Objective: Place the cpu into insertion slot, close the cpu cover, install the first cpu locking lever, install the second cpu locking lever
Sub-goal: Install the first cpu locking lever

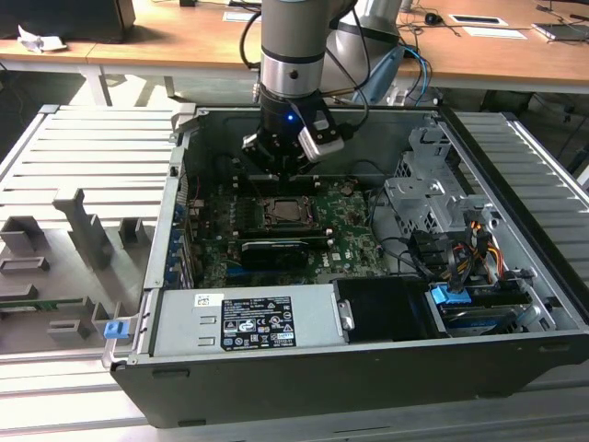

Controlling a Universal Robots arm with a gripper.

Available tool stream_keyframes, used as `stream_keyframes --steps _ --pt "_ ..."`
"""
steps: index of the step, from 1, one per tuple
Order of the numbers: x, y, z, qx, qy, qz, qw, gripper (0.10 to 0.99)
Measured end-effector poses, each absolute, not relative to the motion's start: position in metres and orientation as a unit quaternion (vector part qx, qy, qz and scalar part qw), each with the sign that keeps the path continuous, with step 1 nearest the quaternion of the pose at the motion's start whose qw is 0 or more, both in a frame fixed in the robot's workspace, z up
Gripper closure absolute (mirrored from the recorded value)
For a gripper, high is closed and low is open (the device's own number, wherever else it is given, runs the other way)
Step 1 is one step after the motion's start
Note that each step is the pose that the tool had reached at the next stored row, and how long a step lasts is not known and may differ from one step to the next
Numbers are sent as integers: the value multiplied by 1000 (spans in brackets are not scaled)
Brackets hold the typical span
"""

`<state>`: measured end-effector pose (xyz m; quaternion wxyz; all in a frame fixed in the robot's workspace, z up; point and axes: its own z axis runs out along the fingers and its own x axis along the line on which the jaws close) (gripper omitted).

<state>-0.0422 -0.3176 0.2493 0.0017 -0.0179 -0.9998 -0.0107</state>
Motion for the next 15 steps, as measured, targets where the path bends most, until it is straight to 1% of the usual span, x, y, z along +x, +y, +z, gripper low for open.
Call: stream_keyframes --steps 8,15 --pt "-42 -318 249 3 -1000 -11 2 980" --pt "-42 -318 249 70 -998 -11 3 980"
